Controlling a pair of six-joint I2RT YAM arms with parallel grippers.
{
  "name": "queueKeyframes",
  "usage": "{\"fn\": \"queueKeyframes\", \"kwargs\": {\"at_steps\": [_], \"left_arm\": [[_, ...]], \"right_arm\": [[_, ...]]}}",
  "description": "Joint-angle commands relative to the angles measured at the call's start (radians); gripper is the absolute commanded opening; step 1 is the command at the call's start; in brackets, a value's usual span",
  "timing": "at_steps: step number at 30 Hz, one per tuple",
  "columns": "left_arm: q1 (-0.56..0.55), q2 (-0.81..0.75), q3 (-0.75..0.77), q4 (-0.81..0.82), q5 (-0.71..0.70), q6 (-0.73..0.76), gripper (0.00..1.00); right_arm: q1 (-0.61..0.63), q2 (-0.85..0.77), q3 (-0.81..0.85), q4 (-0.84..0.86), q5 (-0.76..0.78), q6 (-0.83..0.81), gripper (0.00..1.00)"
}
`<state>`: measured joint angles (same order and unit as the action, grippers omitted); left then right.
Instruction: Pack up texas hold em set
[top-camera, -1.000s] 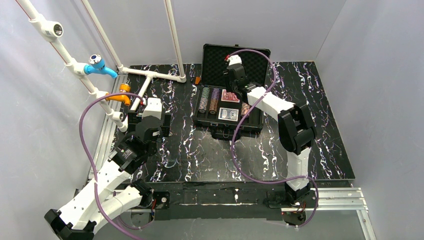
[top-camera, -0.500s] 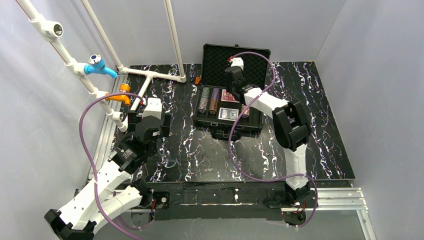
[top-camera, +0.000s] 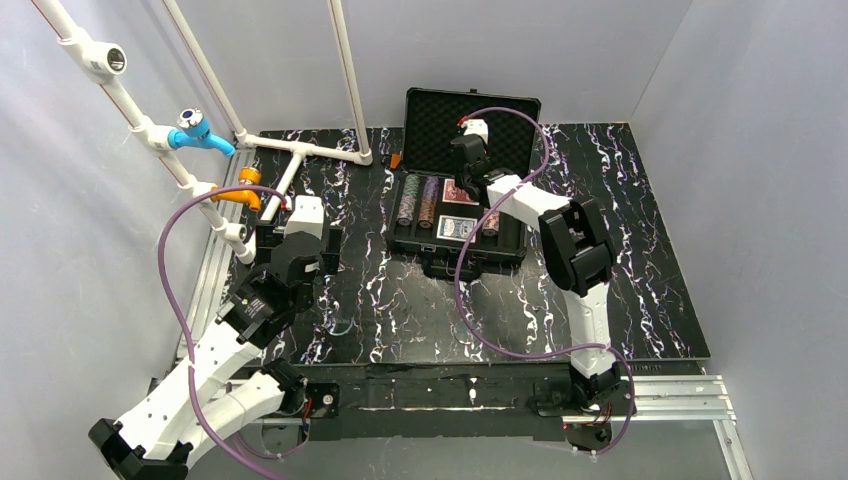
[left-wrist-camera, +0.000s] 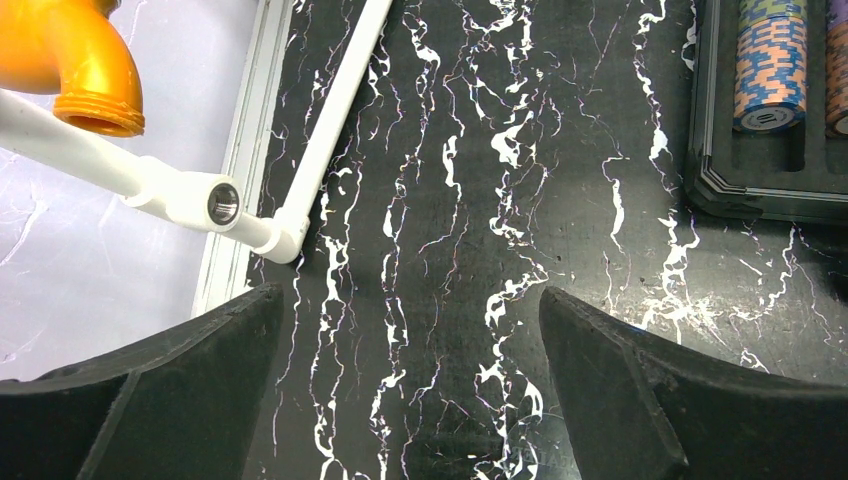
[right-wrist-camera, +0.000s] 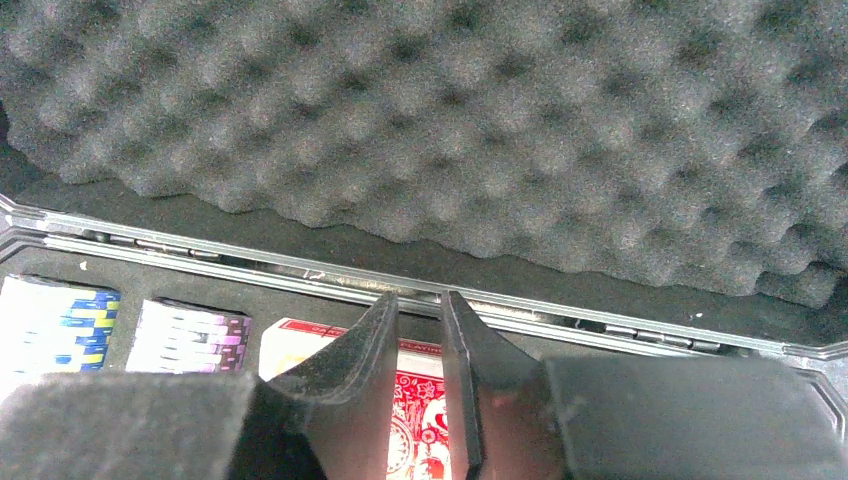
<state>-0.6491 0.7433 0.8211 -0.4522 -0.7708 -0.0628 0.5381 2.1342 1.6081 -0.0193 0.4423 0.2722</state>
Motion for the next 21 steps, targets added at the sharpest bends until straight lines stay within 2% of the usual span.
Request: {"fn": "queueKeyframes", "kwargs": {"at_steps": [1, 21], "left_arm": [[0.006, -0.016, 0.013, 0.003, -0.01, 0.0, 0.99], [0.006, -0.019, 0.013, 0.001, -0.012, 0.0, 0.99]], "right_arm": [[0.0, -0.02, -0.019, 0.022, -0.011, 0.027, 0.3], [0.034, -0.079, -0.201, 0.036, 0.027, 0.068, 0.28]]}}
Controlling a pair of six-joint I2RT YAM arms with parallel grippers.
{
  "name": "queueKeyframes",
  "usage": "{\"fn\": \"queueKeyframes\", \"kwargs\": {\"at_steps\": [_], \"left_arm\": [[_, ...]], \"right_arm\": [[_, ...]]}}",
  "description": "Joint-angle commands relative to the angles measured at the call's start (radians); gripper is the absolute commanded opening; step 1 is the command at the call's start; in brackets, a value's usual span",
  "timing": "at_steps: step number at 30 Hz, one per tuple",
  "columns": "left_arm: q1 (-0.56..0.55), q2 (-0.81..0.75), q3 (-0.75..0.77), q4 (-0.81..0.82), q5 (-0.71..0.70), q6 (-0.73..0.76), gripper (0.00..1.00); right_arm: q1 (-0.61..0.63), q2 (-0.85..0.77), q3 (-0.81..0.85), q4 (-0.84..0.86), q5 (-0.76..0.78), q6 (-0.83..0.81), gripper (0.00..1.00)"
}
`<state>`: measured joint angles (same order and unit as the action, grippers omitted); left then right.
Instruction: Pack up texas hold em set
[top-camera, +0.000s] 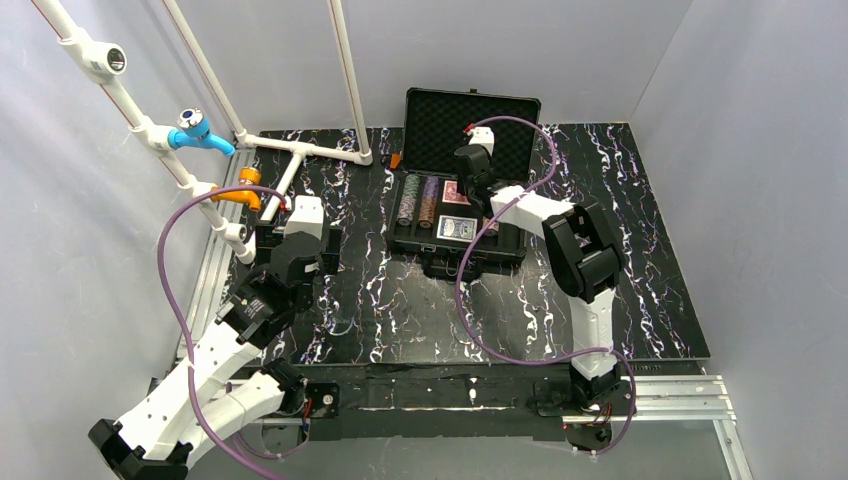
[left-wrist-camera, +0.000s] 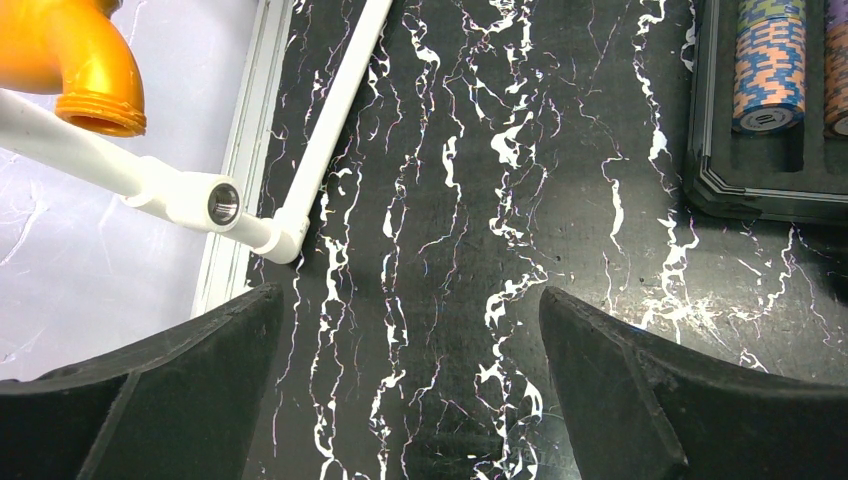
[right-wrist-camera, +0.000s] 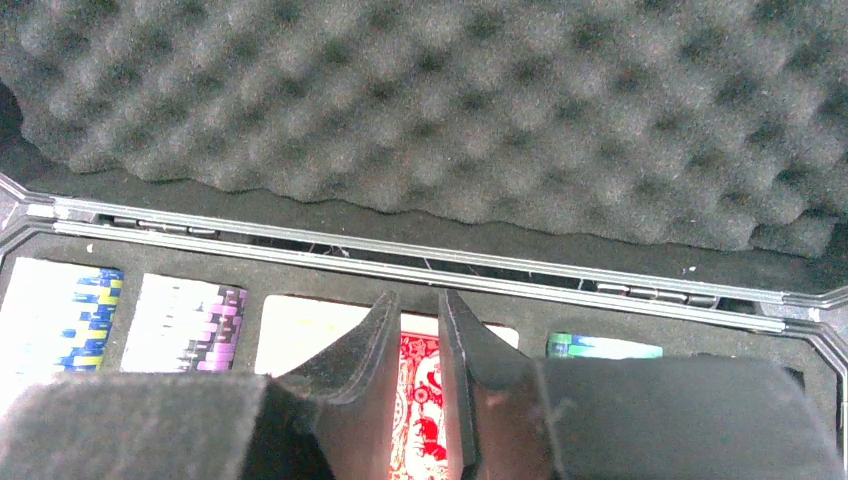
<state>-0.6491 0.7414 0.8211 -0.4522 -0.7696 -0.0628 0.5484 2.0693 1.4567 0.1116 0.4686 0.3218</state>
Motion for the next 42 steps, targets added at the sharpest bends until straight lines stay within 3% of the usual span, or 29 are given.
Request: {"fn": "queueKeyframes", "kwargs": {"at_steps": [1, 26, 35, 42], "left_arm": [[0.006, -0.018, 0.013, 0.001, -0.013, 0.0, 0.99], [0.007, -0.017, 0.012, 0.0, -0.017, 0.0, 0.99], [0.006, -0.017, 0.012, 0.0, -0.017, -0.001, 0.99], [0.007, -0.016, 0.012, 0.0, -0.016, -0.002, 0.99]], "right_arm": [[0.025, -0.014, -0.052, -0.095, 0.005, 0.018, 0.28], [0.064, -0.065, 0.022, -0.135, -0.023, -0.064, 0.39], [0.065, -0.065, -0.051, -0.156, -0.027, -0.017, 0.47], [0.079, -0.044, -0.101, -0.197, -0.005, -0.009, 0.47]]}}
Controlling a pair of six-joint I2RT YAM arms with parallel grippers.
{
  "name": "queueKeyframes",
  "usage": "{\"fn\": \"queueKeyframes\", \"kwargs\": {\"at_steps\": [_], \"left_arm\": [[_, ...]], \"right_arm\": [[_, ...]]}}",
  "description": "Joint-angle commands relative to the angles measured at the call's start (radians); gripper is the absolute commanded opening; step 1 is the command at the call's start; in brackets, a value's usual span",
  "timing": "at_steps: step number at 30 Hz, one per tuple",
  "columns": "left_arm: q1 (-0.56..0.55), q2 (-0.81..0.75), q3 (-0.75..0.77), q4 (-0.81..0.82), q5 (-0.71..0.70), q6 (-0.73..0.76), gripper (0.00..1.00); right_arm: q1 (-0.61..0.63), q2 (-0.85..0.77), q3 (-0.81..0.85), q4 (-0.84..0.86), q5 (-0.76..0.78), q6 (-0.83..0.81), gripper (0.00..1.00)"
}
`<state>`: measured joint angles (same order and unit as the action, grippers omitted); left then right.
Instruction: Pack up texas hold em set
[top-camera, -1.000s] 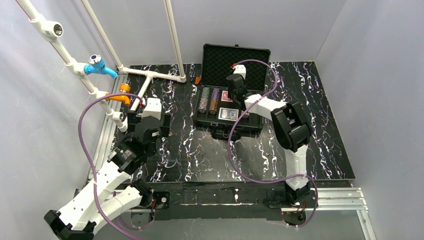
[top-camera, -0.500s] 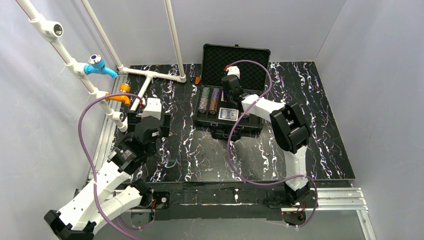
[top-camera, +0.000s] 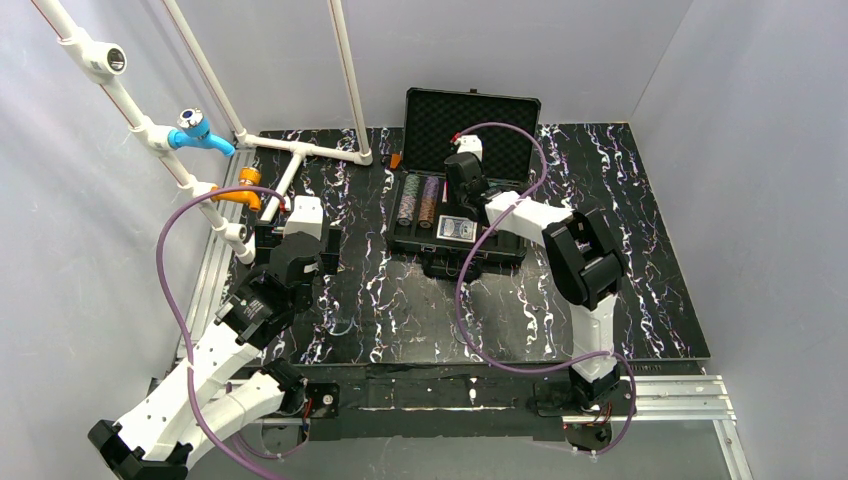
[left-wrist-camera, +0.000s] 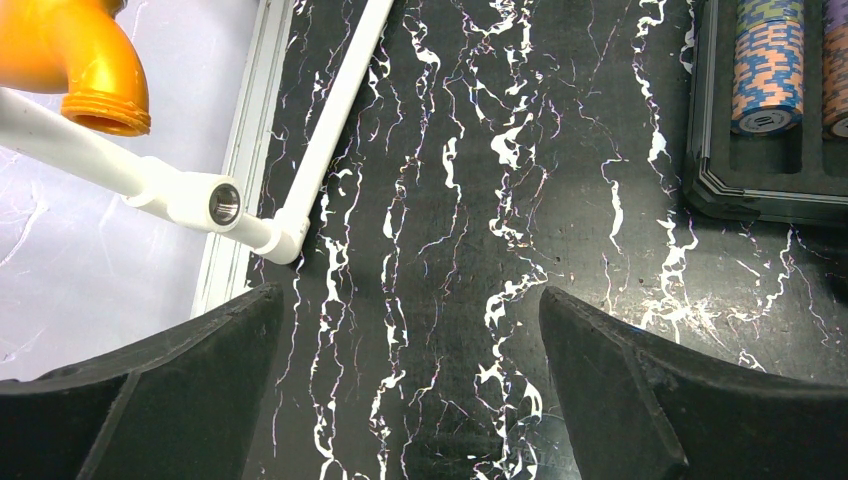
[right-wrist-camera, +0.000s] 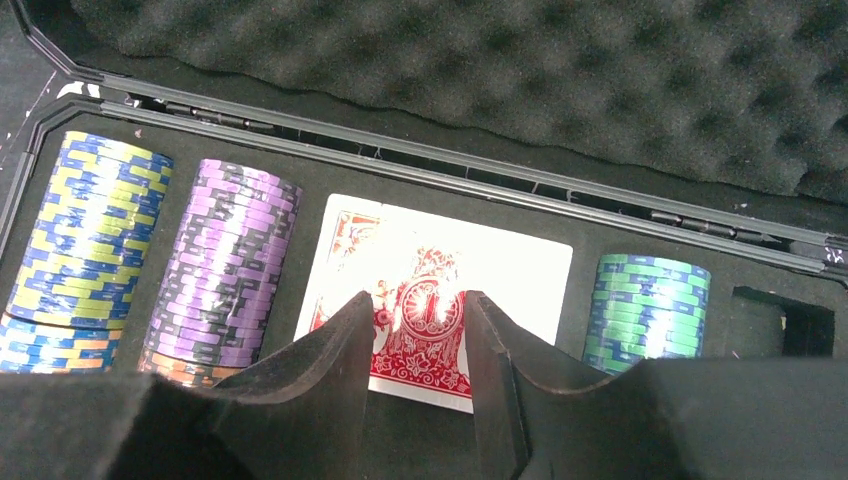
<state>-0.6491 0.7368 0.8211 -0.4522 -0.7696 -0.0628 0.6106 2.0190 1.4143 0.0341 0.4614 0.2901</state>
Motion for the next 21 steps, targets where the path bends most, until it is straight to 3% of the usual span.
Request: {"fn": "queueKeyframes", "kwargs": {"at_steps": [1, 12, 21], "left_arm": [[0.006, -0.01, 0.012, 0.0, -0.016, -0.002, 0.99], [0.006, -0.009, 0.012, 0.0, -0.012, -0.002, 0.99], [0.006, -0.003, 0.011, 0.0, -0.016, -0.002, 0.99]], "right_arm": [[0.019, 0.004, -0.07, -0.124, 0.004, 0.024, 0.47], [0.078, -0.074, -0.119, -0.172, 0.049, -0.003, 0.46], [0.14, -0.21, -0.108, -0.205, 0.113, -0.056, 0.51]]}}
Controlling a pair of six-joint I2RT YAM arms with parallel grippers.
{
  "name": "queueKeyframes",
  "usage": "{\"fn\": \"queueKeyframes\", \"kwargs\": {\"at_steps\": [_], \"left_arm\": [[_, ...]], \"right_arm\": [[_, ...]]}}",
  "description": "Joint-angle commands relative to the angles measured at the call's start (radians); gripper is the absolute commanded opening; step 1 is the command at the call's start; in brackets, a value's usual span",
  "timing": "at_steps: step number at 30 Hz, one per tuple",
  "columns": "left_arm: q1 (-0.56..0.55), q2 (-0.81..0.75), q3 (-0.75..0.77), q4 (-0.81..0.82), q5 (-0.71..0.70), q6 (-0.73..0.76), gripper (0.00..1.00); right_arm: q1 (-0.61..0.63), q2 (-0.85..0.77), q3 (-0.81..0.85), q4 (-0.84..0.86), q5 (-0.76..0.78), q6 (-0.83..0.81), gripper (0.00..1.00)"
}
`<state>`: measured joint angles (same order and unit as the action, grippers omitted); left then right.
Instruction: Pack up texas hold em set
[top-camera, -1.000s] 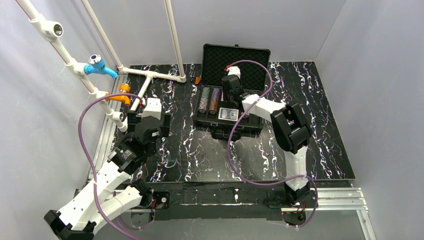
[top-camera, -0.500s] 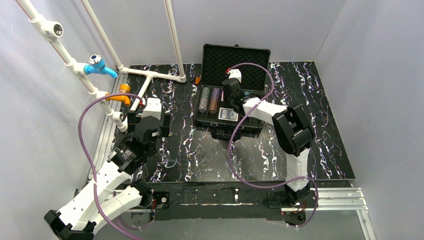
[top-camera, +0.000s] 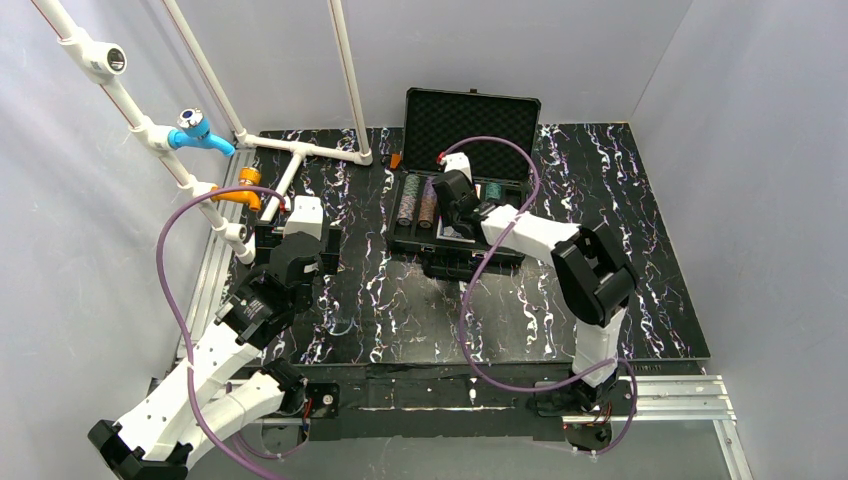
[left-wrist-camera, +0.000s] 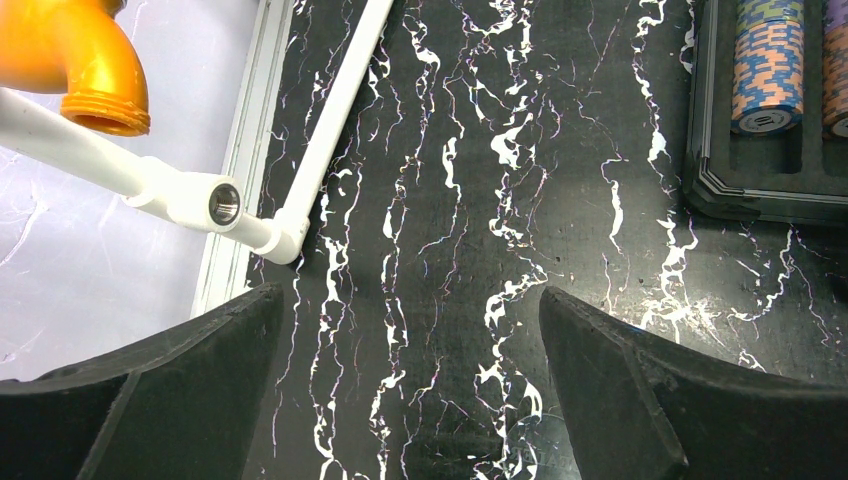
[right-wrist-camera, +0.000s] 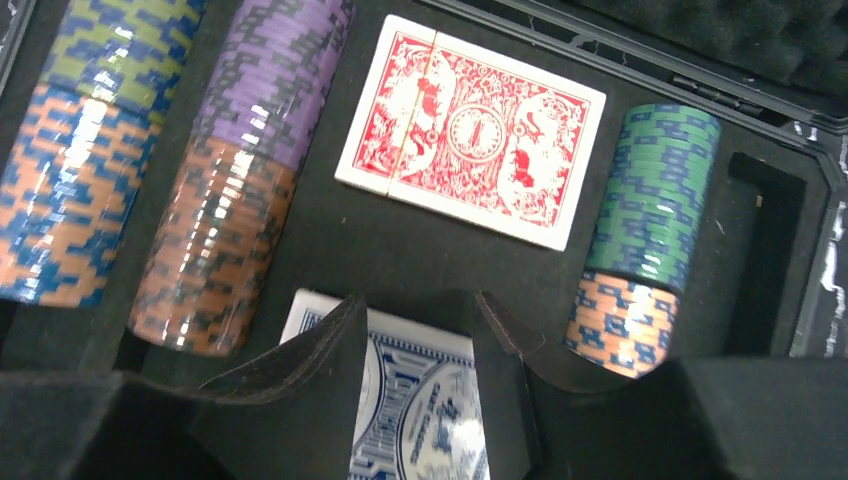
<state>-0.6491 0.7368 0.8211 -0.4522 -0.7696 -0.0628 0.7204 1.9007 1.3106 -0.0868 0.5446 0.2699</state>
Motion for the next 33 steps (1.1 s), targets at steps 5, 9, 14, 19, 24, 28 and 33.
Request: {"fn": "queueKeyframes", "kwargs": {"at_steps": [5, 9, 14, 19, 24, 28, 33], "left_arm": [[0.006, 0.001, 0.01, 0.001, -0.021, -0.002, 0.99], [0.006, 0.008, 0.01, -0.002, -0.025, -0.001, 0.99], [0.006, 0.013, 0.01, -0.006, -0.033, -0.002, 0.99], [0.006, 0.017, 0.01, -0.008, -0.04, -0.002, 0.99], [0.006, 0.022, 0.009, -0.012, -0.048, -0.006, 0.99], [0.006, 0.028, 0.011, -0.02, -0.046, -0.013, 0.99], [0.006, 0.031, 0.03, -0.051, -0.021, -0.042, 0.99]], "right_arm": [[0.065, -0.192, 0.001, -0.101, 0.091, -0.061, 0.66], [0.092, -0.275, -0.007, -0.107, 0.133, -0.087, 0.76], [0.108, -0.356, -0.017, -0.123, 0.114, -0.117, 0.93], [0.106, -0.461, -0.103, -0.03, -0.013, -0.138, 0.98], [0.106, -0.566, -0.241, 0.077, 0.001, -0.046, 0.98], [0.106, -0.593, -0.259, 0.028, -0.011, -0.017, 0.98], [0.106, -0.602, -0.273, -0.037, -0.082, 0.007, 0.98]]}}
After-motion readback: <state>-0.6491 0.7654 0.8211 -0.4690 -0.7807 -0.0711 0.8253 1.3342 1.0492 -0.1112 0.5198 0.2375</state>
